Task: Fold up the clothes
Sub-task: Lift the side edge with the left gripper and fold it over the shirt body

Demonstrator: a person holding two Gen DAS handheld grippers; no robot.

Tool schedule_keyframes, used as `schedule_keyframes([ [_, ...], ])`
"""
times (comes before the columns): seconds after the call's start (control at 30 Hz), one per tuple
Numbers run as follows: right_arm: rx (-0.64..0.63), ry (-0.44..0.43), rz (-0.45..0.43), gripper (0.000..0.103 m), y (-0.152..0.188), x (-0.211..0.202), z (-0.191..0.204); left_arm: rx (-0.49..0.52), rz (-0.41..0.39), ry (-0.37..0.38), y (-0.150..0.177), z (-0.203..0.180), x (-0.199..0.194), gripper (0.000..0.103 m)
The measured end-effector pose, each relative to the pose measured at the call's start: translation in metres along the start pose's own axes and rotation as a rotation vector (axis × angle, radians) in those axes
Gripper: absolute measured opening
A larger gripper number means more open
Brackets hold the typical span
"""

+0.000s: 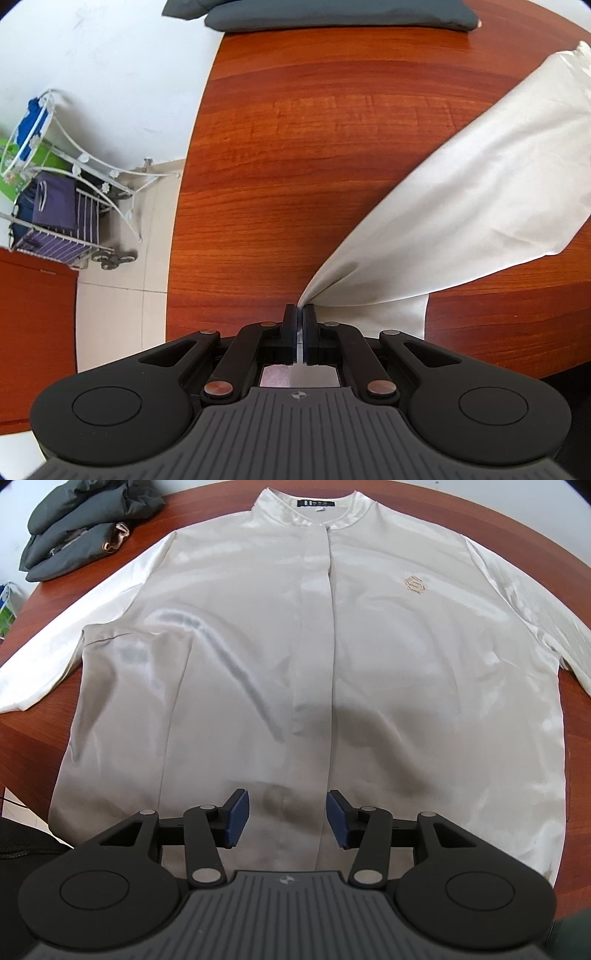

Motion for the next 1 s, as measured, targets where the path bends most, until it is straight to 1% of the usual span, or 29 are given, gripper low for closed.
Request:
schedule_keyframes([
  [0.13, -0.008, -0.009, -0.016, 0.054, -0.005, -0.004, 0.002, 0.008, -0.023, 0.032, -0.004, -0.012, -0.009, 0.003],
  [0.3, -0.026, -0.025, -0.039, 0.055, -0.009, -0.011, 0.009, 0.014, -0.081, 0.127, -0.012, -0.037, -0.027, 0.002],
  [0.47, -0.038, -0.050, -0.074, 0.055, -0.014, -0.021, 0.020, -0.025, -0.169, 0.272, -0.028, -0.077, -0.047, 0.002],
  [0.57, -0.044, -0.075, -0.096, 0.056, -0.016, -0.027, 0.027, -0.019, -0.196, 0.328, -0.037, -0.100, -0.054, 0.002],
  [0.67, -0.069, -0.119, -0.125, 0.056, -0.021, -0.035, 0.040, 0.007, -0.233, 0.403, -0.051, -0.140, -0.065, 0.002],
  [0.8, -0.111, -0.180, -0.152, 0.056, -0.030, -0.043, 0.061, 0.056, -0.256, 0.454, -0.064, -0.179, -0.073, 0.002],
  [0.9, -0.150, -0.212, -0.167, 0.056, -0.038, -0.046, 0.079, 0.096, -0.266, 0.453, -0.073, -0.206, -0.076, 0.002],
  [1.0, -0.182, -0.240, -0.171, 0.056, -0.044, -0.045, 0.095, 0.107, -0.271, 0.435, -0.074, -0.218, -0.075, 0.002],
])
Point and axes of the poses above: each gripper's, at about its wrist camera, not at the fingertips, and x roughly the way its jaws point, z to its left, y to its underside, the point moved 2 cm from there along x, roughly the way its jaws point, and after that the axes turned 2 degrees about z, right-handed, at the moved point
